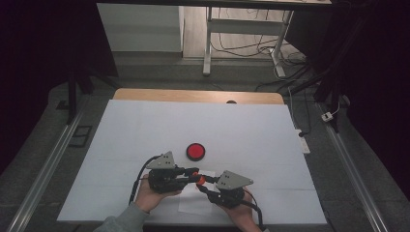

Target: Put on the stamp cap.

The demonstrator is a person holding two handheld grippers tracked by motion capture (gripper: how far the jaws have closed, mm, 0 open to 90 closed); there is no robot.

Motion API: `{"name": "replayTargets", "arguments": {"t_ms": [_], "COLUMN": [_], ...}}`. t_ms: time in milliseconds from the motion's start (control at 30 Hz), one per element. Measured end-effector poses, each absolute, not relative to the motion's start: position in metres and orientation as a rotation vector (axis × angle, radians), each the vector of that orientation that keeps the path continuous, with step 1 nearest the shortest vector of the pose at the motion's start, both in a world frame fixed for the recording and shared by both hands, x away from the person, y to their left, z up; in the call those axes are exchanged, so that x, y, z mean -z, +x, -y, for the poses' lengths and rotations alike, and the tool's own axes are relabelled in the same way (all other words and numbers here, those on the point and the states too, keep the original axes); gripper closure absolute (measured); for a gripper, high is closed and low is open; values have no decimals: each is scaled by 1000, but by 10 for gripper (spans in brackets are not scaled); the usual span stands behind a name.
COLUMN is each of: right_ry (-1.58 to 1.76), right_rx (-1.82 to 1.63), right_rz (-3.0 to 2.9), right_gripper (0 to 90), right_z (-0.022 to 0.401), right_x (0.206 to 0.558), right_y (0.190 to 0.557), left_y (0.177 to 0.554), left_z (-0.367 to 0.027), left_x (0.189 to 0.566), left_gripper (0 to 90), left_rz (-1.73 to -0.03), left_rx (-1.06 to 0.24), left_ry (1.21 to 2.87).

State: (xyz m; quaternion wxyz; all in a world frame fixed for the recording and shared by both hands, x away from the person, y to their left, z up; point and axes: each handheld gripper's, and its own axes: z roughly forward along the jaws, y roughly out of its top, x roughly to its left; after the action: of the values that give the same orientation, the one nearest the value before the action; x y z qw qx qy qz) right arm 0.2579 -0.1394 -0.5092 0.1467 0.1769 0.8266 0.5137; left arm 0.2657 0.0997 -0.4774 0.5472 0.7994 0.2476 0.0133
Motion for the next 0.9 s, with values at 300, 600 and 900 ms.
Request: {"name": "replayTargets", "arguments": {"t_ms": [300, 600, 900], "right_ry": [508, 501, 505], "right_rx": [-1504, -1511, -1527], "right_rz": [-2379, -2382, -2380], "right_gripper": [647, 647, 647], "right_z": [140, 140, 140], "right_x": [509, 509, 509], "right_y": [257, 256, 256], "left_y": [265, 265, 265], "left_z": [-98, -97, -97], "left_x": [479, 480, 481], "left_gripper": [731, 731, 731], "left_rz": [-585, -586, -589], "left_rx": [-30, -31, -35], "left_ry": [1901, 1905, 1909]}}
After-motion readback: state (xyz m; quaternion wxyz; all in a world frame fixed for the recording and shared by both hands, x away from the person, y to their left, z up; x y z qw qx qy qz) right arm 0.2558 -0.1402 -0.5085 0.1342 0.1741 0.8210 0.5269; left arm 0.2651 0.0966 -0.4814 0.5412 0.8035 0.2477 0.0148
